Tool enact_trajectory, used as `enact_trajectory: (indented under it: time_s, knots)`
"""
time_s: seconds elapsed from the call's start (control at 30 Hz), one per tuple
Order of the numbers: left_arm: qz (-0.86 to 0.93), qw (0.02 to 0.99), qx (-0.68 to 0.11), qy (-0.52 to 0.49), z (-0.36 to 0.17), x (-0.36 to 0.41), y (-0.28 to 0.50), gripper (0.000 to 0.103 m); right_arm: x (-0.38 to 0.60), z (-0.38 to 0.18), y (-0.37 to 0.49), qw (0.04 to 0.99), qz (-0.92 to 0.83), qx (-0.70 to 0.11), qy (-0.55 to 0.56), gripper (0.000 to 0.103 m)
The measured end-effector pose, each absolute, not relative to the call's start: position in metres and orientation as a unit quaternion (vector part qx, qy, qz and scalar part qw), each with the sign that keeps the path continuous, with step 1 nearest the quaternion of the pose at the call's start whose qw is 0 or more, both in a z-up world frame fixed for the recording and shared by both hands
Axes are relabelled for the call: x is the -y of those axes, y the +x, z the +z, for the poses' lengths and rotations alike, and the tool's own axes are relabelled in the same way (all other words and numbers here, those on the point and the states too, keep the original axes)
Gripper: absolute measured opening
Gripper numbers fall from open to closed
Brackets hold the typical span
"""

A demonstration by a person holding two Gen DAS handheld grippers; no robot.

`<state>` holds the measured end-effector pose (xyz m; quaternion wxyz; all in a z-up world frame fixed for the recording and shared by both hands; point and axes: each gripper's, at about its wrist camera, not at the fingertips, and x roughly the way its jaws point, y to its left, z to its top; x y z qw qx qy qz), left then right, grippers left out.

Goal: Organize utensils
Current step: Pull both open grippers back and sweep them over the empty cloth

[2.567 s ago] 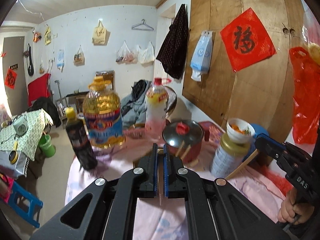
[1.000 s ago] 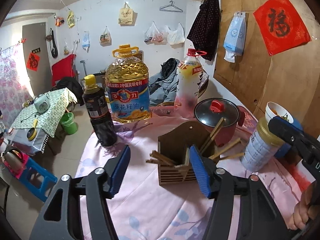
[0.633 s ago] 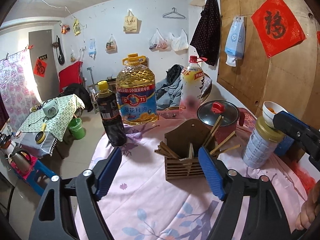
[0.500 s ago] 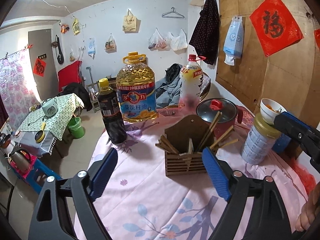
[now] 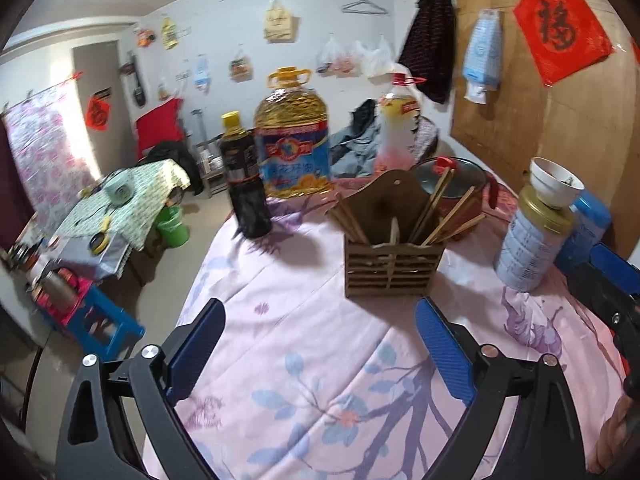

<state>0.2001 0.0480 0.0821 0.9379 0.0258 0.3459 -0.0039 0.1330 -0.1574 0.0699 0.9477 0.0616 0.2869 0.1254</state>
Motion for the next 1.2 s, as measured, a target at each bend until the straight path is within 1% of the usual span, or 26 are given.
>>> enact_trajectory:
  time_s: [0.03, 0.07, 0.1, 0.13, 0.17, 0.23, 0.33, 0.43, 0.53, 0.6, 0.7, 0.77, 0.83, 0.93, 1.07, 1.13, 1.2]
  knots:
    - [0.005, 0.937, -0.348, 0.021, 0.081, -0.046, 0.197, 0.096, 0.165, 0.069, 0.133, 0.947, 0.13, -0.286, 0.063, 0.08]
    - [0.019, 0.936, -0.35, 0.017, 0.079, -0.043, 0.192, 0.097, 0.171, 0.068, 0.132, 0.947, 0.132, -0.284, 0.067, 0.085]
    - [0.031, 0.935, -0.353, 0.014, 0.076, -0.041, 0.188, 0.097, 0.175, 0.067, 0.132, 0.948, 0.131, -0.282, 0.069, 0.092]
    - [0.046, 0.933, -0.358, 0.009, 0.07, -0.038, 0.182, 0.097, 0.182, 0.065, 0.13, 0.949, 0.13, -0.278, 0.072, 0.097]
    - [0.055, 0.931, -0.361, 0.006, 0.066, -0.037, 0.179, 0.097, 0.188, 0.063, 0.128, 0.951, 0.129, -0.272, 0.074, 0.098]
    - [0.079, 0.924, -0.374, -0.005, 0.052, -0.032, 0.168, 0.097, 0.197, 0.054, 0.128, 0.951, 0.125, -0.272, 0.073, 0.098]
    - [0.091, 0.915, -0.393, -0.021, 0.027, -0.029, 0.152, 0.097, 0.206, 0.031, 0.127, 0.941, 0.15, -0.294, 0.075, 0.098]
    - [0.097, 0.9, -0.423, -0.027, -0.008, -0.027, 0.136, 0.097, 0.206, -0.005, 0.126, 0.919, 0.156, -0.357, 0.057, 0.098]
    - [0.085, 0.882, -0.462, -0.025, -0.048, -0.029, 0.127, 0.097, 0.205, -0.04, 0.111, 0.906, 0.158, -0.39, 0.041, 0.098]
    - [0.071, 0.877, -0.474, -0.021, -0.068, -0.032, 0.125, 0.097, 0.205, -0.062, 0.103, 0.894, 0.155, -0.417, 0.053, 0.098]
    - [0.05, 0.872, -0.487, -0.005, -0.092, -0.037, 0.13, 0.097, 0.211, -0.096, 0.096, 0.877, 0.107, -0.46, 0.09, 0.098]
    - [0.037, 0.87, -0.492, 0.006, -0.106, -0.042, 0.135, 0.097, 0.21, -0.115, 0.093, 0.868, 0.077, -0.482, 0.09, 0.098]
    - [0.019, 0.867, -0.498, 0.009, -0.116, -0.052, 0.141, 0.097, 0.203, -0.129, 0.091, 0.861, 0.055, -0.5, 0.074, 0.098]
    - [0.001, 0.867, -0.498, 0.012, -0.124, -0.064, 0.152, 0.097, 0.193, -0.142, 0.088, 0.863, 0.023, -0.502, 0.047, 0.098]
    - [-0.008, 0.866, -0.5, 0.001, -0.135, -0.078, 0.164, 0.098, 0.185, -0.145, 0.099, 0.867, -0.009, -0.498, 0.021, 0.098]
    - [-0.003, 0.87, -0.493, 0.003, -0.135, -0.081, 0.168, 0.098, 0.188, -0.154, 0.11, 0.851, -0.015, -0.525, 0.024, 0.098]
    - [-0.006, 0.871, -0.491, 0.005, -0.135, -0.08, 0.171, 0.099, 0.182, -0.152, 0.112, 0.849, -0.015, -0.528, 0.008, 0.098]
